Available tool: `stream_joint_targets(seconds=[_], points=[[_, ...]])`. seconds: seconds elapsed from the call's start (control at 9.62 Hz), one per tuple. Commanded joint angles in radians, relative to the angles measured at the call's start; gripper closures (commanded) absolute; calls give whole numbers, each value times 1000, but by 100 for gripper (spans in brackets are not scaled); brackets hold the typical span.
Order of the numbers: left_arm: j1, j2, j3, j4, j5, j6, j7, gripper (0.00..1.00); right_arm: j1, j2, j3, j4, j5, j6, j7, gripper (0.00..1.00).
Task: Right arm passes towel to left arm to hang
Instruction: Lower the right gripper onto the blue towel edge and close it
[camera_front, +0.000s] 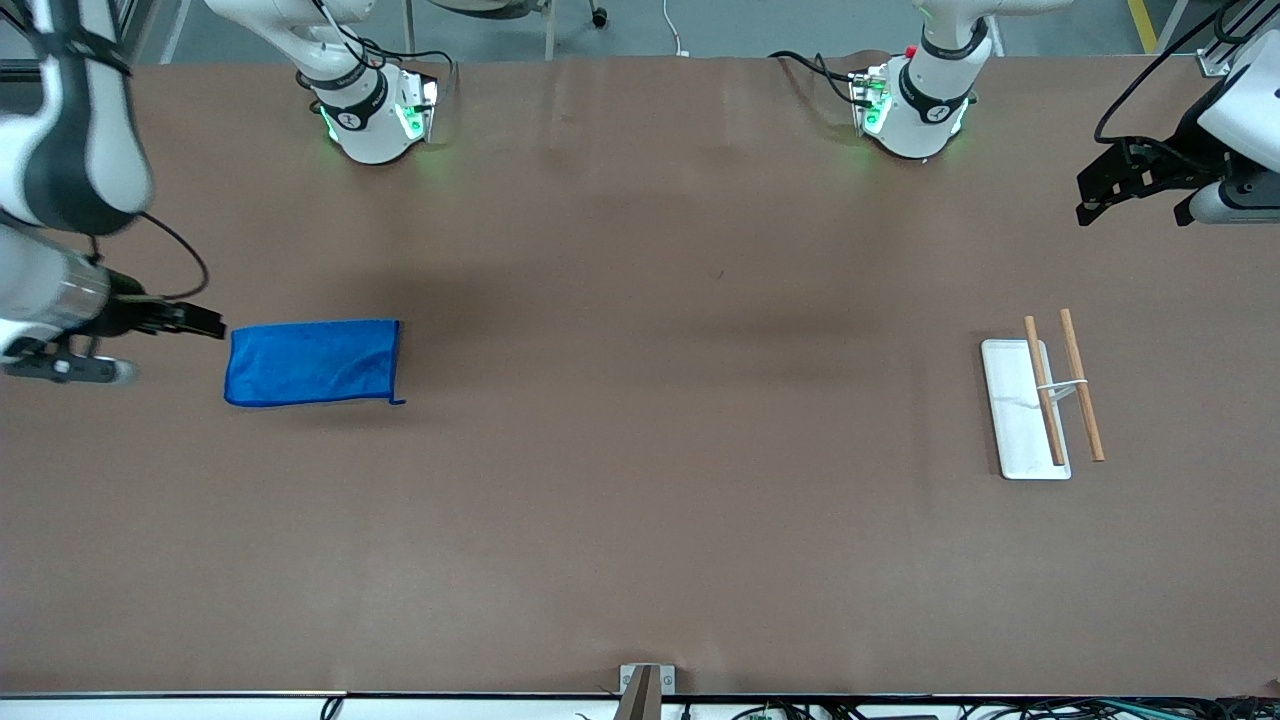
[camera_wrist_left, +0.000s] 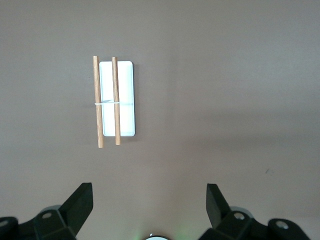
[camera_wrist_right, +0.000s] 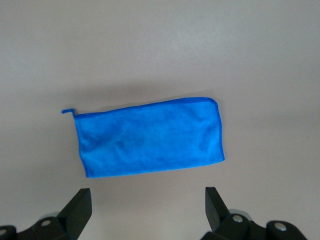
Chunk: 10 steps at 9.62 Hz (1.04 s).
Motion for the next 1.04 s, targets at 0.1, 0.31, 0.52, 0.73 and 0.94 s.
stream_joint_targets(seconds=[0.1, 0.31, 0.52, 0.73, 0.94], points=[[-1, 7, 0, -21, 12, -13, 13, 0, -1, 31, 1, -334, -24, 465, -41, 0], [-1, 8, 0, -21, 12, -13, 13, 0, -5, 123, 1, -408, -25, 671, -67, 0], [-1, 10, 0, -19, 11, -13, 15, 0, -8, 169, 1, -474, -24, 814, -96, 2], [-1, 10, 0, -19, 9, -13, 15, 0, -8, 186, 3, -474, -25, 824, -95, 7], [-1, 11, 0, -18, 8, -13, 15, 0, -7, 199, 1, -474, -25, 837, -96, 14]])
